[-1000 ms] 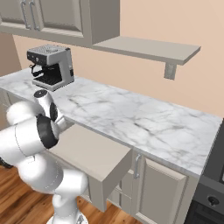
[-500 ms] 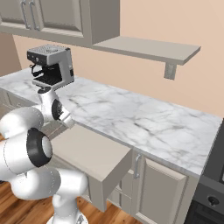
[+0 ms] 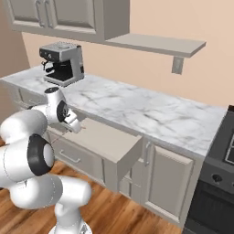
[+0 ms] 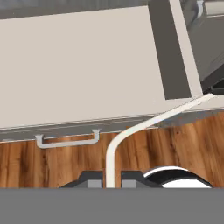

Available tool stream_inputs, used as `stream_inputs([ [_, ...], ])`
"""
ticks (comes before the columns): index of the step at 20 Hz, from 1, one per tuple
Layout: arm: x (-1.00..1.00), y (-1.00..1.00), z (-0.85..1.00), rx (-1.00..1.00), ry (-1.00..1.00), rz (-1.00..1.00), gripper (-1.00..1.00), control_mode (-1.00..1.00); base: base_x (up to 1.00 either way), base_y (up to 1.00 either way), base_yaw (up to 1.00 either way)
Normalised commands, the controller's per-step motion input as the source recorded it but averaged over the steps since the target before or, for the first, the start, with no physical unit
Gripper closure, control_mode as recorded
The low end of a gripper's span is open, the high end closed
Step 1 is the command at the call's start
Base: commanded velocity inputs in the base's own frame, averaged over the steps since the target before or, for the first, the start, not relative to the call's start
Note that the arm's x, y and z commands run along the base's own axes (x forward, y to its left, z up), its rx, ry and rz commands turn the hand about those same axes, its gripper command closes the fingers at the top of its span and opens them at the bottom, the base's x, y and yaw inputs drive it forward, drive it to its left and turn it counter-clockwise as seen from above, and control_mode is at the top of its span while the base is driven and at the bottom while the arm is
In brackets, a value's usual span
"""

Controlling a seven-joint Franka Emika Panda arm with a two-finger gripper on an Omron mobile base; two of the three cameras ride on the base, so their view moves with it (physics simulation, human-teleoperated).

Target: Take a straw from the drawer in front and place it inside the glass cup on the dining counter.

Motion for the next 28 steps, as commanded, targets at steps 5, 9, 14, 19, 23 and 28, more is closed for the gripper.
stream_inputs([
  [5, 0.0, 0.0, 0.0, 0.0, 0.0, 0.0, 1.0, 1.0, -0.36, 0.21, 0.2],
  [9, 0.0, 0.0, 0.0, 0.0, 0.0, 0.0, 1.0, 1.0, 0.0, 0.44, 0.64],
  [14, 0.0, 0.0, 0.0, 0.0, 0.0, 0.0, 1.0, 1.0, -0.01, 0.42, 0.64],
  [19, 0.0, 0.0, 0.0, 0.0, 0.0, 0.0, 1.0, 1.0, -0.09, 0.39, 0.63],
  [23, 0.0, 0.0, 0.0, 0.0, 0.0, 0.0, 1.0, 1.0, -0.12, 0.39, 0.63],
  [28, 0.0, 0.0, 0.0, 0.0, 0.0, 0.0, 1.0, 1.0, -0.12, 0.36, 0.63],
])
